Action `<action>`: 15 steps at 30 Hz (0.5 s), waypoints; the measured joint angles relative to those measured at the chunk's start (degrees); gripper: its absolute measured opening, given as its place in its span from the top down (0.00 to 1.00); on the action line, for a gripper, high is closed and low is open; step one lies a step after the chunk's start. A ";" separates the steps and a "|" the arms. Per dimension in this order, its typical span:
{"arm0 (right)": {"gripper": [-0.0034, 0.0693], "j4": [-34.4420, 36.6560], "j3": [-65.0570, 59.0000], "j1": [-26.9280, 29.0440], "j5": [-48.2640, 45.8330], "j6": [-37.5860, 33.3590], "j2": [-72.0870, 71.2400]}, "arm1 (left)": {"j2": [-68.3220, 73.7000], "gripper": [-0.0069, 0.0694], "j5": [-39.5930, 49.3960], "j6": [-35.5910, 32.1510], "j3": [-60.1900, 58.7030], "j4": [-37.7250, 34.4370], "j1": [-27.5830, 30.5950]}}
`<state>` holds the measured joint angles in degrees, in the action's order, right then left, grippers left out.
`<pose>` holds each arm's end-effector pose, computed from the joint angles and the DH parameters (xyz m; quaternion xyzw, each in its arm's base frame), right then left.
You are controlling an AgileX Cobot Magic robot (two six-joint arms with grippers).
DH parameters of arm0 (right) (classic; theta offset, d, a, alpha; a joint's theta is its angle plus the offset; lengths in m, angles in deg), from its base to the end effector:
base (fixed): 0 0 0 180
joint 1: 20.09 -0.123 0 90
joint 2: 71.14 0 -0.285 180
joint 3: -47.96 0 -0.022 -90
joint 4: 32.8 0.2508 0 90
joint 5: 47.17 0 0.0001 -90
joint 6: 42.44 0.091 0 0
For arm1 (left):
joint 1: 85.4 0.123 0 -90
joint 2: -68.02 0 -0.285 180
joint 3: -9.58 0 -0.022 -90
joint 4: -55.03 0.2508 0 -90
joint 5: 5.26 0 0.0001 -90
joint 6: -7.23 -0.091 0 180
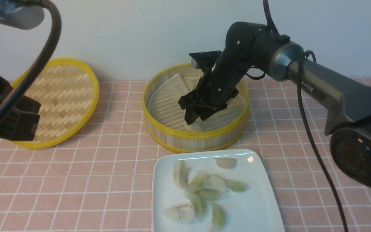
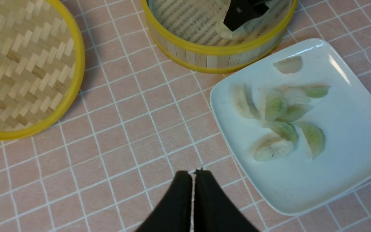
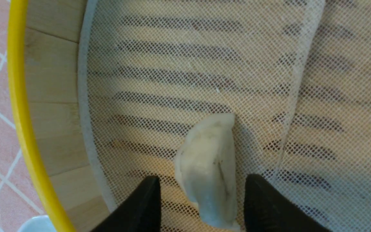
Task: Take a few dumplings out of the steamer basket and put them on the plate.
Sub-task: Use the right arm to grab a dumpling from inside the steamer
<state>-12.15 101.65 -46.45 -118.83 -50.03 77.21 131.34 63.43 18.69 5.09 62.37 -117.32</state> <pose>0.4490 0.2565 0.1912 -0.2510 0.9447 0.1924 0.0870 0.1401 -0.0745 0.4273 0.1641 0.9123 -0.0772 0.3673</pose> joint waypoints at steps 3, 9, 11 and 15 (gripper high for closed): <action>0.43 -0.07 0.00 -0.31 0.12 0.17 0.00 | 0.00 0.92 0.05 0.00 0.00 0.00 0.00; 0.42 -5.40 0.00 -0.63 0.18 -1.21 0.00 | 0.00 0.92 0.16 -0.62 0.00 0.00 0.00; 0.42 -6.29 0.00 -0.63 0.18 -2.29 0.00 | 0.00 0.92 0.16 -0.62 0.00 0.06 0.00; 0.42 -6.14 0.00 -0.64 0.18 -3.90 0.00 | 0.00 0.92 0.16 -0.70 0.00 0.12 0.00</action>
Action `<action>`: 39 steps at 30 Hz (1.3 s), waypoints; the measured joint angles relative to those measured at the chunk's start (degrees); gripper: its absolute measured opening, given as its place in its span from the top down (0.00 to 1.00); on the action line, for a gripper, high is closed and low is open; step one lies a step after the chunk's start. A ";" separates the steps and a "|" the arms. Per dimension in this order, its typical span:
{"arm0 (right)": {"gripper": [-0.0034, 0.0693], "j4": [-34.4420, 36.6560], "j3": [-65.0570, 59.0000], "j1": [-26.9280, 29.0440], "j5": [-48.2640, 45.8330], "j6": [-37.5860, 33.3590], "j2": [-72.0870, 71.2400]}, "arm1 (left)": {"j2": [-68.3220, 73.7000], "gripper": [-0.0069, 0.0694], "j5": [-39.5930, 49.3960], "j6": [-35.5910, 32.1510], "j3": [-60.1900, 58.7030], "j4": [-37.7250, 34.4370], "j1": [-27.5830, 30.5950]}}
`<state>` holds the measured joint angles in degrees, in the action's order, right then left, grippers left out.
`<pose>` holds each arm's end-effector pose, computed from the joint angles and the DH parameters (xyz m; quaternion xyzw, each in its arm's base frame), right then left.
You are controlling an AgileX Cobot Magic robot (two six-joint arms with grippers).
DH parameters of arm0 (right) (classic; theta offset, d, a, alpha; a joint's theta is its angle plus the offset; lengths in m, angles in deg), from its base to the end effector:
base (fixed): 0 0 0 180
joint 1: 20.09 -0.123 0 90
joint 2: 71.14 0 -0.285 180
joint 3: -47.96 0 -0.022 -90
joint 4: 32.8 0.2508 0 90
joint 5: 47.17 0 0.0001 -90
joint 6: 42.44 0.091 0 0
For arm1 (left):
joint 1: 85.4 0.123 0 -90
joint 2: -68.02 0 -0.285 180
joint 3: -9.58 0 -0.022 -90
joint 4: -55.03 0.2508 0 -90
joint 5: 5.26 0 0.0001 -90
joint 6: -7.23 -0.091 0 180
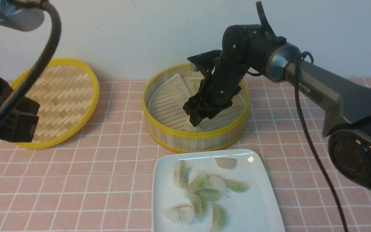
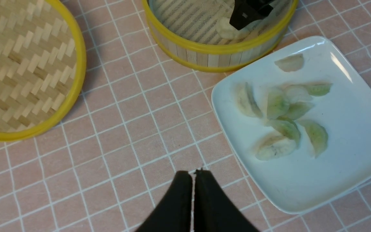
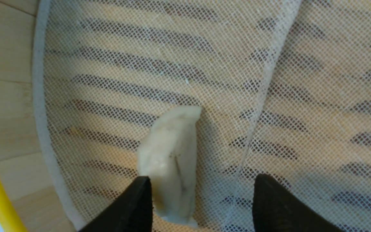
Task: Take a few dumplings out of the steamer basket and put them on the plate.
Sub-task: Use the right arm to grab a dumpling from inside the steamer, then use the right arm to put the dumpling into the plate
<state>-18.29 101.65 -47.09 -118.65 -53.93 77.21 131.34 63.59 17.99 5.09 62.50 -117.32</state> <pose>0.4502 0.2537 0.1885 -0.3006 0.9381 0.1387 0.1019 0.1400 -0.0742 0.4272 0.1697 0.9117 -0.0734 0.3669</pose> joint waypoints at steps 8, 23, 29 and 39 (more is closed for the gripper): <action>0.44 2.08 0.00 -0.11 0.19 -1.44 2.23 | 0.00 0.92 0.60 -0.19 0.00 0.00 0.00; 0.67 0.45 -6.30 -0.11 0.43 2.58 -8.79 | 0.00 0.92 1.86 -0.31 0.00 0.50 0.00; 0.67 1.31 -26.00 -0.89 0.44 2.94 -22.97 | 0.00 0.92 2.25 -0.31 0.00 0.83 0.00; 0.67 -1.35 -49.61 -6.71 1.08 9.23 -26.01 | 0.00 0.92 1.33 -0.31 0.00 0.94 0.00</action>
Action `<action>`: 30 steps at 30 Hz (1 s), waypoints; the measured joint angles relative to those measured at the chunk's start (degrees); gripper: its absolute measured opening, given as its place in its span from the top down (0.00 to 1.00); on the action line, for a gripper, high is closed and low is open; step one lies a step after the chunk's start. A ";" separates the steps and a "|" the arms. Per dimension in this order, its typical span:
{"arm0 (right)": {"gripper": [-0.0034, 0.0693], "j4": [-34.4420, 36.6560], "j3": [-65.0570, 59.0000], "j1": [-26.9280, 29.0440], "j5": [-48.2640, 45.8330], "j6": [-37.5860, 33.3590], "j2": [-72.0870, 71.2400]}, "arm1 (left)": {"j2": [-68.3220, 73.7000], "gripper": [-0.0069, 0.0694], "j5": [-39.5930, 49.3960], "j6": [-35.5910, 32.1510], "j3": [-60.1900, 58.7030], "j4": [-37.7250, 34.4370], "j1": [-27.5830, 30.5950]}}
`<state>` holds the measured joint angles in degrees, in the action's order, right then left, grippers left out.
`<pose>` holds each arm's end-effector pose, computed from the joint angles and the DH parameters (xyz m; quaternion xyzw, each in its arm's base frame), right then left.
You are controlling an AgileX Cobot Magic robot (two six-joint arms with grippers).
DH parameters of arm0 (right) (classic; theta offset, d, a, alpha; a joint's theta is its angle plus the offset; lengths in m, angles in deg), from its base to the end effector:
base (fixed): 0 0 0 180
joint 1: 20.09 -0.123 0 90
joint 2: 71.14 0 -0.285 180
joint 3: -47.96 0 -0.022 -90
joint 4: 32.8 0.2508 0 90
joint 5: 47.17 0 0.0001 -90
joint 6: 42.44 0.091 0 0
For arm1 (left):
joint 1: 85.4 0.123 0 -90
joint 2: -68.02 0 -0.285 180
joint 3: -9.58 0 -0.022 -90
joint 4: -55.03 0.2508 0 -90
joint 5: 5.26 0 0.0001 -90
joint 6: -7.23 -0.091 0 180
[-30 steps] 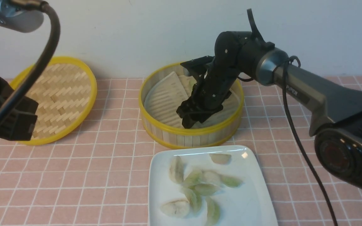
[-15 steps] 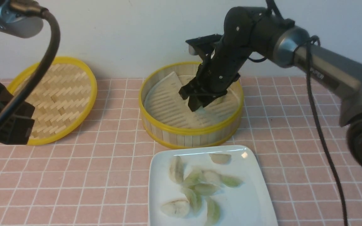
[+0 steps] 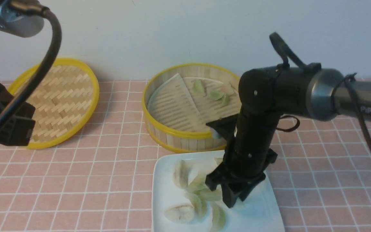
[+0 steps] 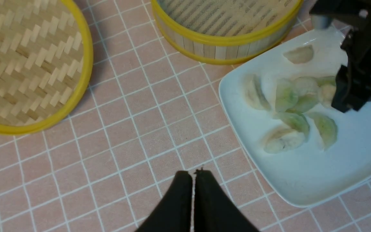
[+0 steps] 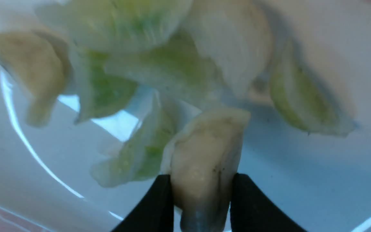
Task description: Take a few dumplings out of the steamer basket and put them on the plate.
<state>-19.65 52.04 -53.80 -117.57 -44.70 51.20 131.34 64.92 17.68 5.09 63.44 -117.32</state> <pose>0.2978 0.2222 0.1765 0.2617 -0.9565 -0.0804 0.1006 0.1394 -0.0721 0.4259 0.1719 0.9150 -0.0608 0.3598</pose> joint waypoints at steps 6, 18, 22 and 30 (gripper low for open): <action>0.55 -1.37 -1.68 -0.20 0.62 2.70 -0.23 | 0.00 0.92 -0.21 -0.02 0.00 0.00 0.00; 0.28 -0.91 -1.85 -0.20 0.70 5.93 -13.28 | 0.00 0.92 -0.21 -1.66 0.00 0.14 0.00; 0.54 -1.15 -1.85 -0.20 0.41 7.85 -26.15 | 0.00 0.92 -0.21 -1.72 0.00 0.14 0.00; 0.96 -8.68 -6.43 -0.20 2.34 11.09 -56.97 | 0.00 0.92 -1.32 -1.72 -1.58 0.14 0.00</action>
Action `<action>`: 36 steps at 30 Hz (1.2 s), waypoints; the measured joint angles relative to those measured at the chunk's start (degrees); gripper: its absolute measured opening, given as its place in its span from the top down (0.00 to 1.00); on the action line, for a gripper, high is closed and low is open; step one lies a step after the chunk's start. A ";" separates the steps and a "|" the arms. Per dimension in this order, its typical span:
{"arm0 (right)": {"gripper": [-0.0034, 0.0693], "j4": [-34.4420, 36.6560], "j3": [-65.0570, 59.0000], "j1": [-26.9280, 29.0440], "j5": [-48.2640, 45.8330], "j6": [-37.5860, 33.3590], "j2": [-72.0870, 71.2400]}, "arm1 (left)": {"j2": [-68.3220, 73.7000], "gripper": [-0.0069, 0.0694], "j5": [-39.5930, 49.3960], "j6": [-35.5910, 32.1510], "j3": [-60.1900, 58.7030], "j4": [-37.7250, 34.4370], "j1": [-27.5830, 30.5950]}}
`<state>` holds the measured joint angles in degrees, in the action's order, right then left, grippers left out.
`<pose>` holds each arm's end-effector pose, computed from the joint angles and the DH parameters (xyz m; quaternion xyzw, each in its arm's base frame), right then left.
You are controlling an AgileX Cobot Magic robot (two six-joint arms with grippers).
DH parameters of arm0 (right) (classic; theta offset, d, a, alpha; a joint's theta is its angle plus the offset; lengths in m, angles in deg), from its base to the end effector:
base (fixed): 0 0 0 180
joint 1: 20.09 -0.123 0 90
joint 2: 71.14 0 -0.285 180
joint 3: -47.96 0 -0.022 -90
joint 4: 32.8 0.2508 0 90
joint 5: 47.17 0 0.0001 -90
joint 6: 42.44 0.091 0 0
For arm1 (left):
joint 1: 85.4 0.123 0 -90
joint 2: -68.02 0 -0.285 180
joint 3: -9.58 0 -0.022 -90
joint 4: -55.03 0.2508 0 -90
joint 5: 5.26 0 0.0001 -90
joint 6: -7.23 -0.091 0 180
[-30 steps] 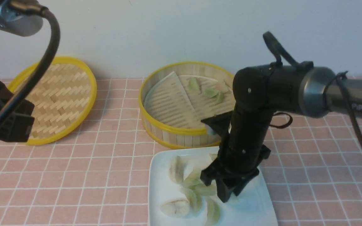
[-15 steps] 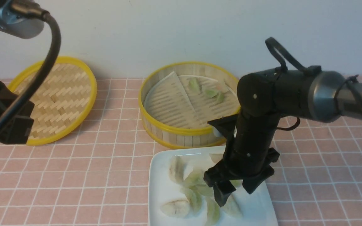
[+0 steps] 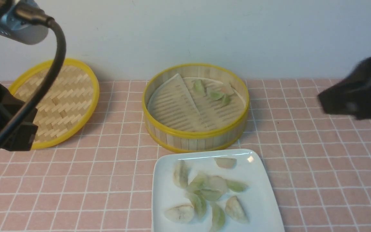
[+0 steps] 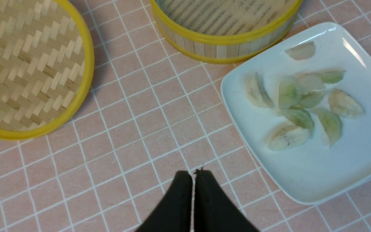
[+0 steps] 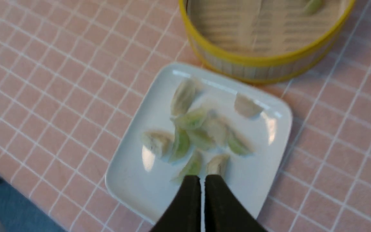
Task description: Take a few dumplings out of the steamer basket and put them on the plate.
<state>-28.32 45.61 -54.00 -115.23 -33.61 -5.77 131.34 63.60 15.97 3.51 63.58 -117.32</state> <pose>0.1360 0.0993 0.4325 -0.2011 0.9036 0.1734 0.3360 0.1418 -0.0735 0.4195 0.1875 0.9127 -0.0536 0.3591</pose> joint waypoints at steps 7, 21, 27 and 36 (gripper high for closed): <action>0.97 -7.09 -23.58 0.00 24.23 2.48 -33.23 | 0.00 0.92 -1.58 0.00 -5.39 -2.41 0.00; 0.97 -12.61 -48.38 0.00 56.15 7.34 -58.57 | -3.90 0.92 -13.94 0.18 -15.31 -9.24 -0.06; 0.97 -12.61 -48.49 0.00 56.04 7.60 -58.57 | -17.75 0.92 -22.43 1.55 -24.95 -9.36 -0.01; 0.97 -12.61 -48.49 0.00 56.04 7.64 -58.57 | -39.25 0.92 -35.70 2.09 -35.66 -9.62 -0.01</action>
<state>-40.93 -2.88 -54.00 -59.19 -25.97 -64.34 92.09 27.90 18.06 -32.15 53.96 -117.32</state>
